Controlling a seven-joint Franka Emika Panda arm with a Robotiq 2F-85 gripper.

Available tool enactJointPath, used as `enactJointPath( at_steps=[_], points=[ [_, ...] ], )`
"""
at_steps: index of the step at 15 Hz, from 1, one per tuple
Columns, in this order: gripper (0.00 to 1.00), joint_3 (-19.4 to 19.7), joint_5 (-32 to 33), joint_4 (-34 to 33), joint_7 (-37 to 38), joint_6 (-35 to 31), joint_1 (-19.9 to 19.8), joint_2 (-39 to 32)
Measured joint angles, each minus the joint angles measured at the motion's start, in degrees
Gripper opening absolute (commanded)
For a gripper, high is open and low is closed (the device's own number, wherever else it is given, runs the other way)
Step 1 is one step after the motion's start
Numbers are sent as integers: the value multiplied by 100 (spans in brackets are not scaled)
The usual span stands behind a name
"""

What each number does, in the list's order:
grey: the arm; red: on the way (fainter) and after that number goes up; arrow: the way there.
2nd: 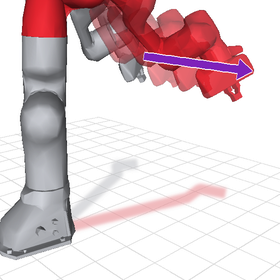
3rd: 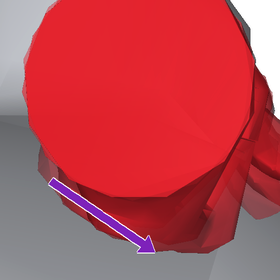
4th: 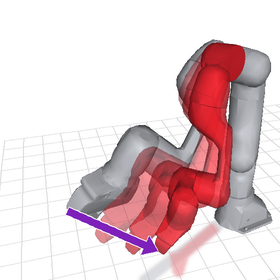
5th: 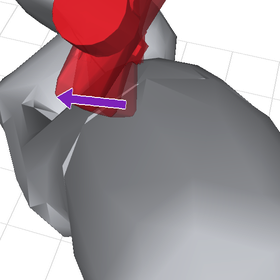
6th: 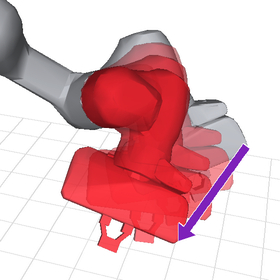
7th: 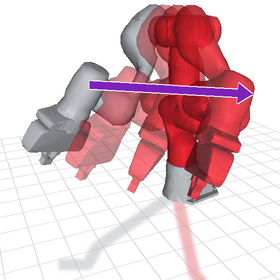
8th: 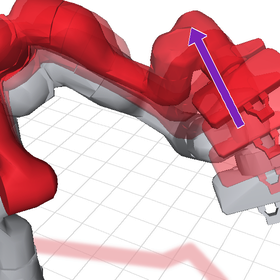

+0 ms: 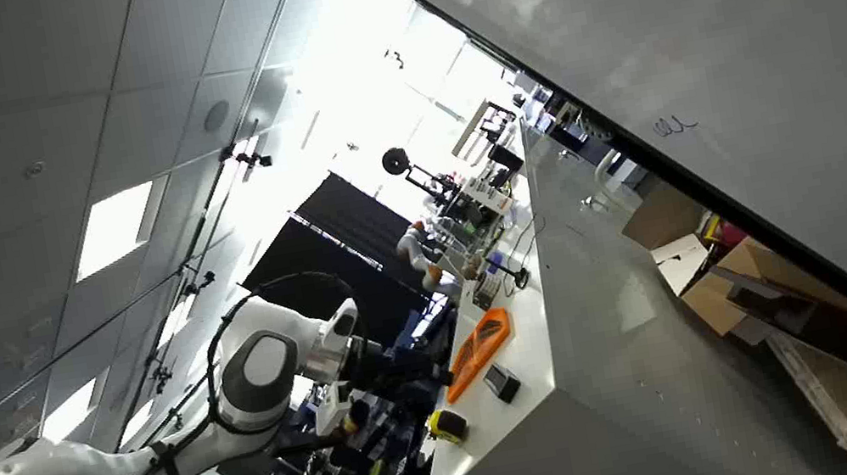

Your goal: Use the duster to erase the writings on the white board

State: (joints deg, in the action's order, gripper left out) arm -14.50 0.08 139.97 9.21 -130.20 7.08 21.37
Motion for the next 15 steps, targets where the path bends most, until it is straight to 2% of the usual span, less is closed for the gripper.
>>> enactJointPath(
  at_steps=[8,10,15],
  points=[
    [100,18,3,0,-67,0,22,-2],
    [100,104,48,-26,-492,28,60,-14],
    [100,579,93,-466,-2186,314,129,-278]
  ],
)
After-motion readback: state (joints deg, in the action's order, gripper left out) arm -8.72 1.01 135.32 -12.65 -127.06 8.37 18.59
